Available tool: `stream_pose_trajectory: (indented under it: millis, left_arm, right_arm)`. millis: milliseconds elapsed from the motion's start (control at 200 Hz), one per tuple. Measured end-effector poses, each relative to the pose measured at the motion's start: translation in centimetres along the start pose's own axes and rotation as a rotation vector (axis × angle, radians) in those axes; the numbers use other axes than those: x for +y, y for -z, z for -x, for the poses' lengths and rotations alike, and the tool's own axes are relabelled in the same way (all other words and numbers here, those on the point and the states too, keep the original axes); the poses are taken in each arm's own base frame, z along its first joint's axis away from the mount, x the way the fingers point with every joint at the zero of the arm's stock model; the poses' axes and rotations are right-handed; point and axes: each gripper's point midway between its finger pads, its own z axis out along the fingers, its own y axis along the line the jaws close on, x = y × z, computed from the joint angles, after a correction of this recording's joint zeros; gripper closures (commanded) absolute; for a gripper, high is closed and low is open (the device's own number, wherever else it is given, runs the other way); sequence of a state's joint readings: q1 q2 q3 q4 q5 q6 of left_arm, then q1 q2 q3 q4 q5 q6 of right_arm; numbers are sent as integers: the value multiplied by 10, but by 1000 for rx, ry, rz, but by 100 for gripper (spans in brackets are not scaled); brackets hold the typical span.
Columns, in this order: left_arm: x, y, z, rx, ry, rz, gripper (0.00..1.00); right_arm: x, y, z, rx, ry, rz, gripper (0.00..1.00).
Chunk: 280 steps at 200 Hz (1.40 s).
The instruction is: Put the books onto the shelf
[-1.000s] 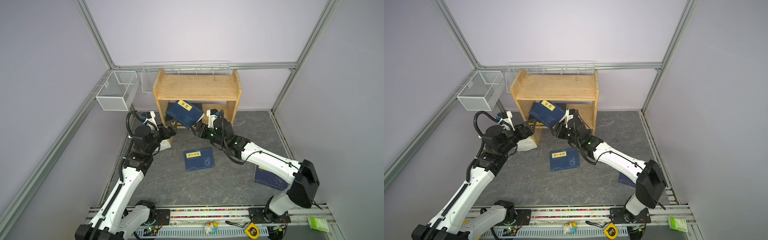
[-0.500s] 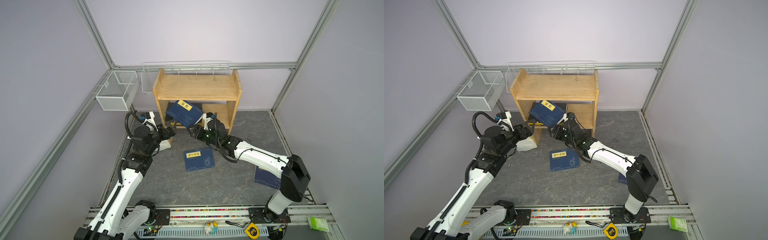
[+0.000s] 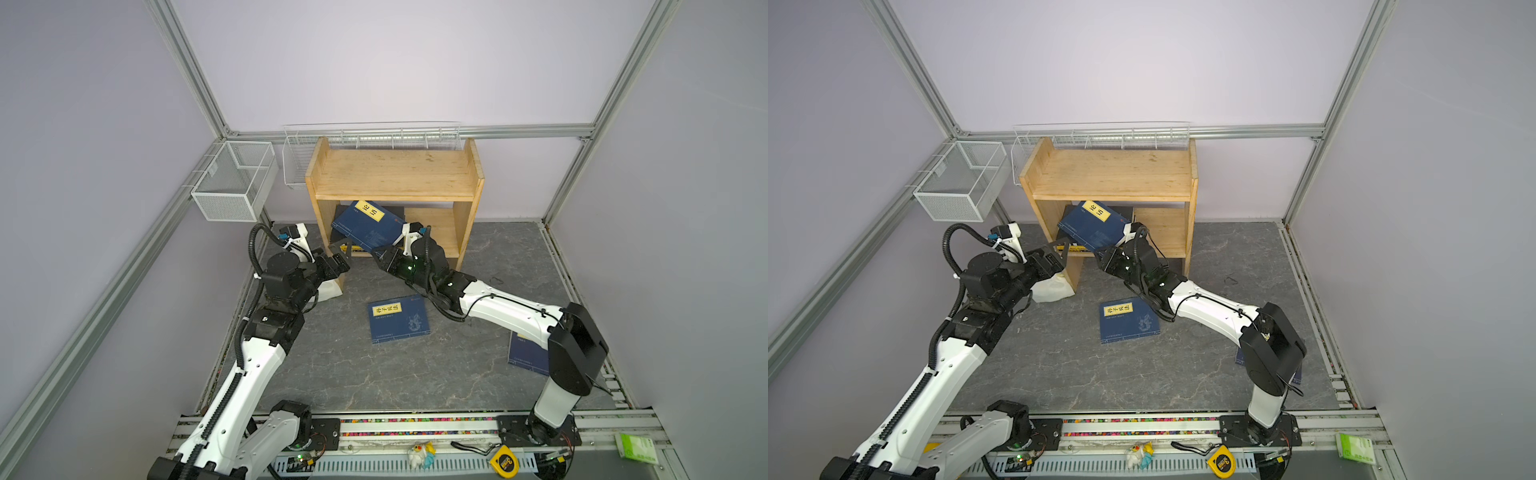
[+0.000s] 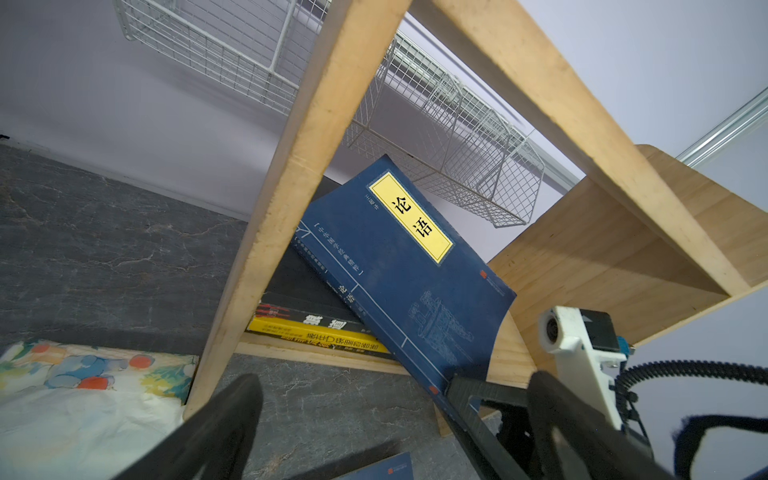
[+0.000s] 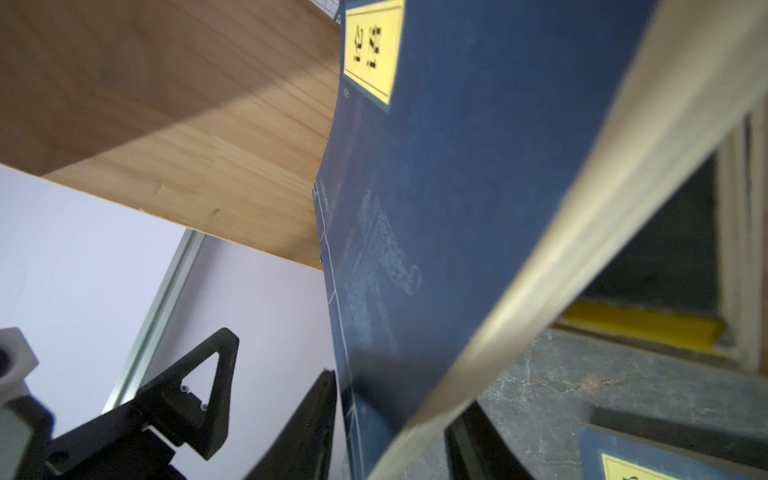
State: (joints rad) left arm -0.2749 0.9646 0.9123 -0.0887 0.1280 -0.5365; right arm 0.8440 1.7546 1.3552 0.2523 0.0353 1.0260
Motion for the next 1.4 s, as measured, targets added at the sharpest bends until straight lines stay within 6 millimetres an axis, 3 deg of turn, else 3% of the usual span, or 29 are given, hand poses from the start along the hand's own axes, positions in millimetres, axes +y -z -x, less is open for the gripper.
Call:
stream_pose_trajectory:
  millis: [435, 800, 925, 1215, 1400]
  left_arm:
    - [1, 5, 4, -18, -8, 12, 1]
    - [5, 10, 6, -27, -19, 34, 0]
    - [5, 11, 6, -29, -19, 39, 1]
    - [6, 15, 9, -38, -19, 45, 1]
    - [7, 16, 10, -43, -18, 48, 0]
  right_arm:
    - [4, 0, 11, -44, -106, 83, 87]
    - [0, 0, 16, 11, -115, 123, 88]
    - [2, 11, 21, 75, -87, 129, 88]
    - [13, 61, 35, 194, -20, 123, 86]
    - [15, 68, 36, 258, -32, 167, 86]
